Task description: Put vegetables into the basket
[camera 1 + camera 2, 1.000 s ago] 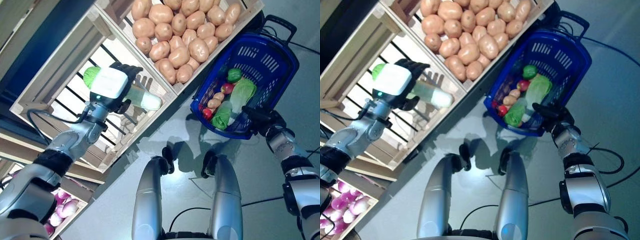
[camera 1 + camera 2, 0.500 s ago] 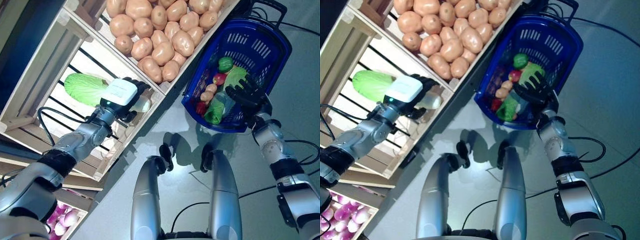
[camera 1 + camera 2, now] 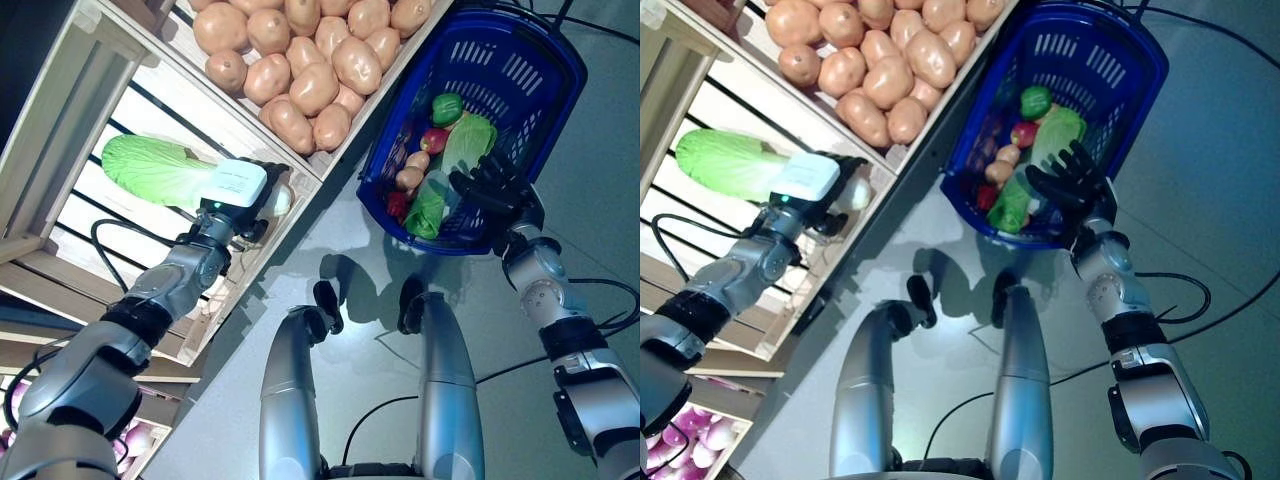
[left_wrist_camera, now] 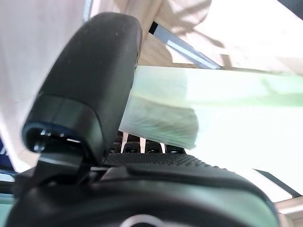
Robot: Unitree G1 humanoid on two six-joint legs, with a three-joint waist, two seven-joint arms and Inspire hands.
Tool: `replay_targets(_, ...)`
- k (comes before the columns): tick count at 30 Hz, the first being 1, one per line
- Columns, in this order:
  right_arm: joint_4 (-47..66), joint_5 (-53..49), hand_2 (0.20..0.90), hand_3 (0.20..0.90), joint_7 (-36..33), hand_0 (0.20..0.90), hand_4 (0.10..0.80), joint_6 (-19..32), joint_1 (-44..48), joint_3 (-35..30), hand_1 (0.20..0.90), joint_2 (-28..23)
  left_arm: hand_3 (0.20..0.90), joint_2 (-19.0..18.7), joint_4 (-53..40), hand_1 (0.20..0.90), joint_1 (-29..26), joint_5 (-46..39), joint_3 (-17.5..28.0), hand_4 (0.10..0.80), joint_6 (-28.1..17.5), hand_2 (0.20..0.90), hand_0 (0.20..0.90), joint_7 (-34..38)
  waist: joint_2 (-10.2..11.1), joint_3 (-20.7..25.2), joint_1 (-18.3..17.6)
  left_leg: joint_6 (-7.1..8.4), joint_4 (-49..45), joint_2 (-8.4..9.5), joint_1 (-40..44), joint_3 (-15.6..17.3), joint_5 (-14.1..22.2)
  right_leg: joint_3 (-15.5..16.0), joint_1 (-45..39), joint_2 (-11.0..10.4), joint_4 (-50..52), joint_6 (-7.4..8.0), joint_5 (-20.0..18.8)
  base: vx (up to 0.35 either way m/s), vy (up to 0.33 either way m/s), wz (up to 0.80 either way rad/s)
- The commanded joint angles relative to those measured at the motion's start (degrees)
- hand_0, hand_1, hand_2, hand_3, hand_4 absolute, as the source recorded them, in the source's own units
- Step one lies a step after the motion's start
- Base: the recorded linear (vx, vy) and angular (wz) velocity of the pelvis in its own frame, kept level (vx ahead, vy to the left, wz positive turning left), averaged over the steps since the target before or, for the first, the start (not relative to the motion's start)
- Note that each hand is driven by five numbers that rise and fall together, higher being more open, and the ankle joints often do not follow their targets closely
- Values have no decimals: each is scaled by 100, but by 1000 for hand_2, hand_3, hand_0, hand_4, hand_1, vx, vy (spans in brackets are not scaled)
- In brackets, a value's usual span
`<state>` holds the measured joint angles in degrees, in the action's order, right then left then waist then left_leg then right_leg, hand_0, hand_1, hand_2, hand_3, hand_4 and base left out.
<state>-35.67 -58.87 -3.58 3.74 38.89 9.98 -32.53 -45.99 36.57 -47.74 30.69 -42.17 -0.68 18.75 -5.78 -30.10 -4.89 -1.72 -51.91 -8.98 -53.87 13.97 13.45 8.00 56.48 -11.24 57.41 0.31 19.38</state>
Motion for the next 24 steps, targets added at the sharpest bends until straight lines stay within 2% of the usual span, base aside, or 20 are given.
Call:
replay_targets(1,623,-53,900,900,-80,900,800,540,358,-48,900,-79,900,-222,406,900,-245,-98,341,800,415,900,900,-118,170,30,-34,31,-17,140,217,290,525,-99,-141,231,-682,70,-668,-9,25,-4)
replay_targets(7,674,-121,900,900,-104,900,800,618,415,53,900,-128,900,-200,784,900,-474,-101,192,800,790,900,900,-229,225,30,-32,24,-161,125,-143,233,530,-73,189,215,-562,71,-690,-2,5,-1)
replay_targets(8,661,-123,900,900,-131,900,800,657,440,67,900,-124,900,-167,920,900,-575,-26,133,800,990,900,900,-313,239,30,-36,23,-199,117,-197,220,545,-62,239,210,-529,75,-682,-23,20,-4)
replay_targets(9,650,-142,900,900,-139,900,800,681,466,70,900,-129,728,-154,1046,728,-655,62,75,685,1092,728,728,-408,250,30,-38,23,-219,116,-242,204,551,-59,284,208,-503,77,-678,-26,12,-3)
replay_targets(10,653,-152,900,900,-146,900,800,687,493,64,900,-136,300,-164,1145,300,-710,79,38,400,1128,300,300,-469,260,30,-38,22,-245,115,-287,193,555,-59,325,208,-480,77,-678,0,0,0)
replay_targets(15,690,-112,900,900,-199,900,800,766,490,47,900,-137,300,-197,1253,300,-721,208,22,400,1008,300,300,-287,272,30,-18,35,-270,130,-339,154,553,-30,358,201,-468,80,-691,0,0,0)
replay_targets(21,703,-126,900,900,-274,900,800,830,392,-22,900,-159,300,-369,1073,300,-654,456,44,400,639,300,300,-179,261,30,-9,68,-181,146,-201,155,536,-10,204,185,-552,90,-701,0,0,0)
replay_targets(24,569,-159,900,900,-150,900,800,865,319,-30,900,-116,300,-423,975,300,-568,473,88,400,542,300,300,-175,264,30,6,100,-40,156,70,167,499,9,-82,190,-690,87,-713,0,0,0)
